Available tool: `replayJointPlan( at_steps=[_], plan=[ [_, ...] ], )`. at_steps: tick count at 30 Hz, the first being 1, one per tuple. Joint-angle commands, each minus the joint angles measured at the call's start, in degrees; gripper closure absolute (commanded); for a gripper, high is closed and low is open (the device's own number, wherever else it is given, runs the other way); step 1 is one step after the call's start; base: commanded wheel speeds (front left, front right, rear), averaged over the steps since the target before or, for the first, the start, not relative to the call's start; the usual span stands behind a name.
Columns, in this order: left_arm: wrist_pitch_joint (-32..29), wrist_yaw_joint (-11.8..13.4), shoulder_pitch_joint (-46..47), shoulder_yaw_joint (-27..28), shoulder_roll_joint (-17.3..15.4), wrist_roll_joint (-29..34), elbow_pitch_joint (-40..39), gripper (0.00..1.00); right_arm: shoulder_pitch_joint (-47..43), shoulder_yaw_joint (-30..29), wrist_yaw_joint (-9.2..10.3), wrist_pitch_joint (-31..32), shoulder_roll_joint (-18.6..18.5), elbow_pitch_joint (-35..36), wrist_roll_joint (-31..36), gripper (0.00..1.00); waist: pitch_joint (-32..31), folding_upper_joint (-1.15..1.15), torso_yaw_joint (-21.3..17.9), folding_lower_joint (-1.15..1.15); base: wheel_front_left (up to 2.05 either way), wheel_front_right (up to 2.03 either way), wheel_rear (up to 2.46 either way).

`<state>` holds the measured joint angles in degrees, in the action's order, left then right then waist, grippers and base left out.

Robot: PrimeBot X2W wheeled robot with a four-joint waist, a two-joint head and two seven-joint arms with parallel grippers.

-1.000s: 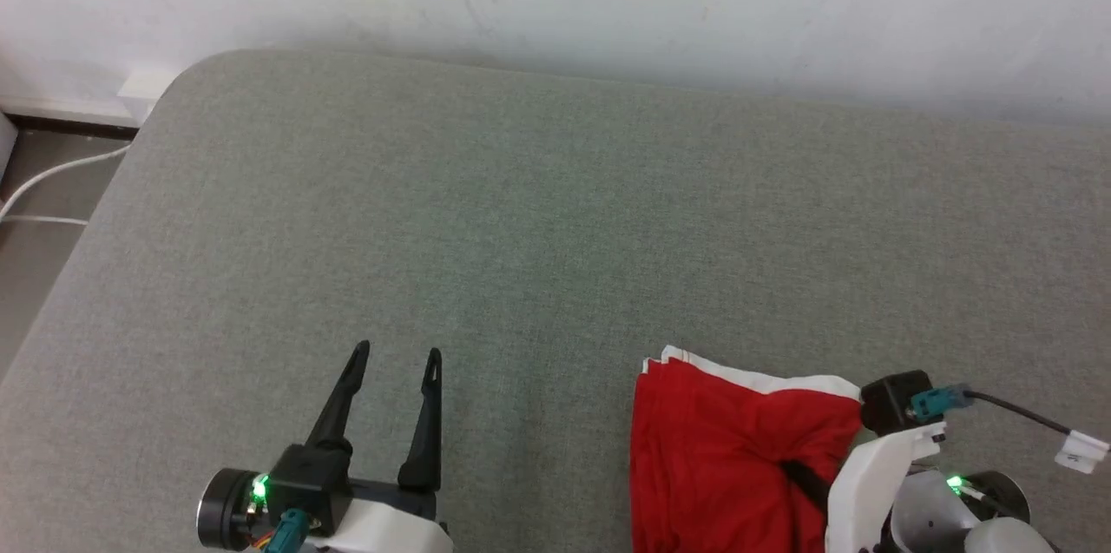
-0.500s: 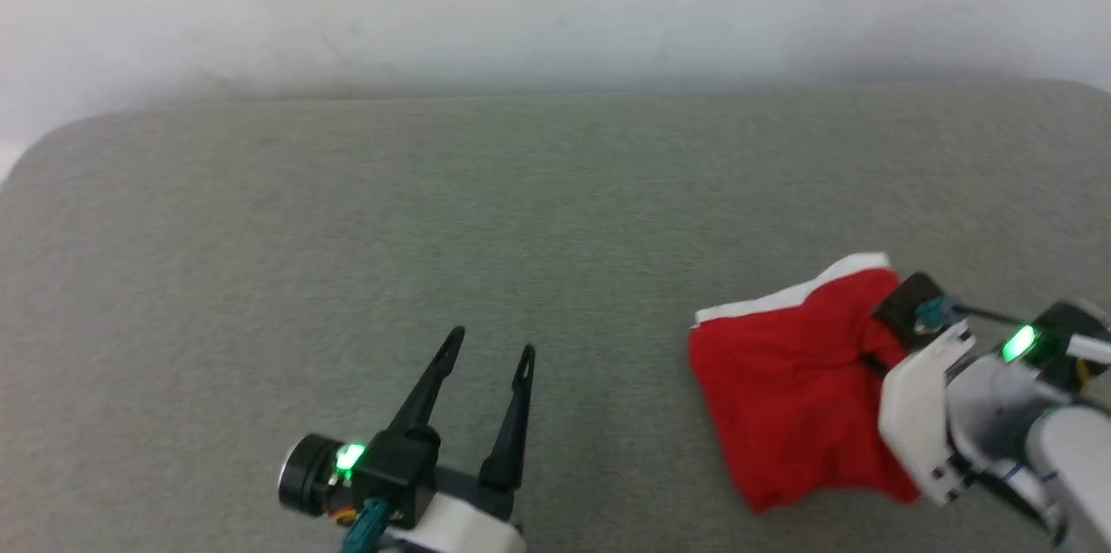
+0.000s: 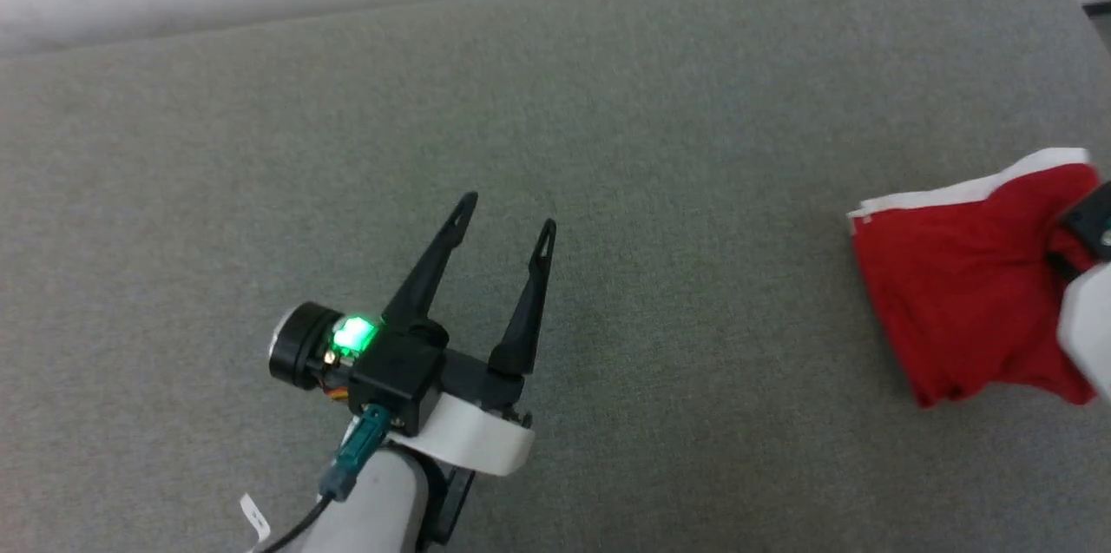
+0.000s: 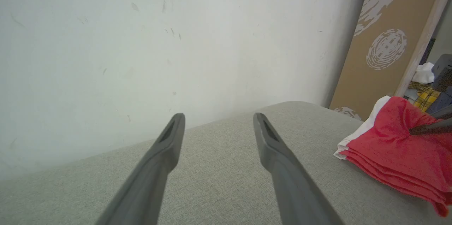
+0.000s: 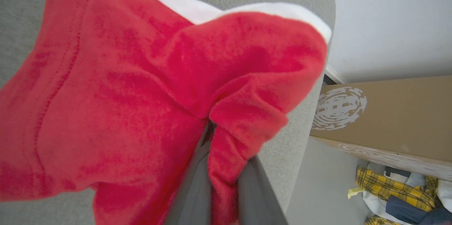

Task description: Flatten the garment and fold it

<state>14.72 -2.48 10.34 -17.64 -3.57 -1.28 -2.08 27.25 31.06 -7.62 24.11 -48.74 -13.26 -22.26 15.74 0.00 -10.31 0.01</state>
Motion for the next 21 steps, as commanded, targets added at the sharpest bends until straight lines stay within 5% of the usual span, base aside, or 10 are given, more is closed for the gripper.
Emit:
replayJointPlan(
  at_steps=[1,12,21],
  plan=[
    [0.3,-0.4,1.5,0.1,-0.6,0.7,-0.6,0.0,1.2,-0.6,0.13,-1.6,-0.7,-1.5,-0.4,1.0,7.3,0.0,-1.9,-0.01,0.0,0.0,0.0],
    [0.3,-0.8,6.2,-0.1,-1.6,1.3,-2.9,0.0,4.2,-8.9,0.13,-16.0,-4.5,-17.5,3.9,1.0,16.0,0.0,2.0,-0.01,0.0,0.0,0.0],
    [0.3,-0.5,6.7,-0.4,-1.7,0.9,-3.0,0.0,6.2,-13.5,0.13,-20.2,-2.9,-27.2,7.9,1.0,16.7,0.0,3.2,-0.01,0.0,0.0,0.0]
  ],
)
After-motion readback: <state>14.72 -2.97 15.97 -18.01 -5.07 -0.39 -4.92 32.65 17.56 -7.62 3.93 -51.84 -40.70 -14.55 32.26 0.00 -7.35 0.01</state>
